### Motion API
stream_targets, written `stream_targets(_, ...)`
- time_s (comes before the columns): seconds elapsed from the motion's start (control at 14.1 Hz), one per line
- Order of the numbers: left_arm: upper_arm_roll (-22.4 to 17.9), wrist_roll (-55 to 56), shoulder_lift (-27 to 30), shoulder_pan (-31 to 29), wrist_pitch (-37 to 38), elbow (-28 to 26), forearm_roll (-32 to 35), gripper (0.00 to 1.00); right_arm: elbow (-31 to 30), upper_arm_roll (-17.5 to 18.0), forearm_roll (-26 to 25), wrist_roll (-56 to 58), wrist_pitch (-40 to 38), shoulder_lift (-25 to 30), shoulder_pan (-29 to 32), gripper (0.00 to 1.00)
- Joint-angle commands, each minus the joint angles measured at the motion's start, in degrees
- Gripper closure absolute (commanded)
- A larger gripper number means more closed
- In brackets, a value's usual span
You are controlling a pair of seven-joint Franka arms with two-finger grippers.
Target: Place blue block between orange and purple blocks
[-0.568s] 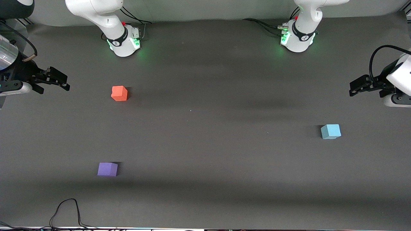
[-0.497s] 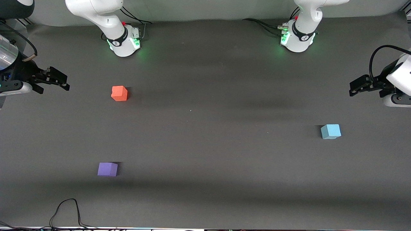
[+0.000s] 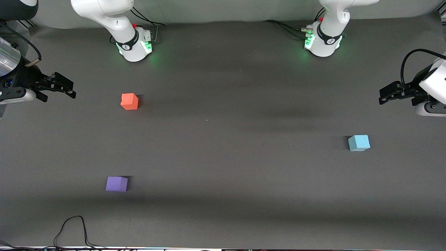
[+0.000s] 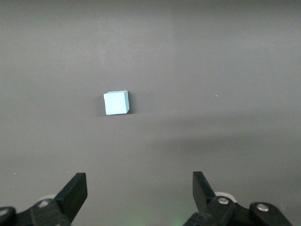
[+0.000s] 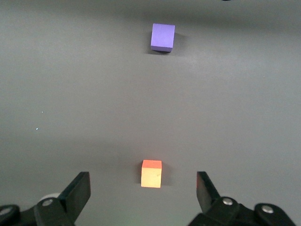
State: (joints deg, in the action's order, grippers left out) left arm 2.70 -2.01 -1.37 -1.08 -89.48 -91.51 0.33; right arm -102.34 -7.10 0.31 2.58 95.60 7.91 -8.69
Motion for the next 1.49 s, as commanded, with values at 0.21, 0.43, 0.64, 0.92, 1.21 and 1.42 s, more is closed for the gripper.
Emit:
stream_targets(0.21, -0.33, -8.53, 3.22, -6.82, -2.1, -5.6, 1.07, 0.0, 0.65, -0.2, -0.13, 0.41, -0.51, -0.62, -0.45, 0.0)
stream_targets(0.43, -0.33, -11.09, 3.92, -9.63, -4.47, -8.24, 1.78, 0.0, 0.21, -0.2, -0.05, 0.5, -0.33, -1.06, -0.45, 0.0)
stream_targets(0.64, -0.24, -10.91, 4.01, -9.55, -10.87, -14.55, 1.78, 0.0, 0.03, -0.2, 0.04, 0.41, -0.24, -1.06, -0.45, 0.0)
stream_targets(0.92, -0.15, -10.47, 2.78, -9.02, -27.37, -27.72, 1.78, 0.0, -0.76, -0.29, 0.04, 0.41, 0.46, -1.06, -0.45, 0.0)
stream_targets(1.21, -0.15, -10.56, -6.51, -9.2, -43.65, -33.47, 1.78, 0.0, -1.11, -0.64, 0.13, 0.41, 0.55, -1.06, -0.45, 0.0)
stream_targets(1.42, -0.15, -10.73, -13.99, -9.64, -52.44, -33.47, 1.78, 0.0, -1.2, -0.64, 0.13, 0.41, 0.81, -1.06, -0.45, 0.0)
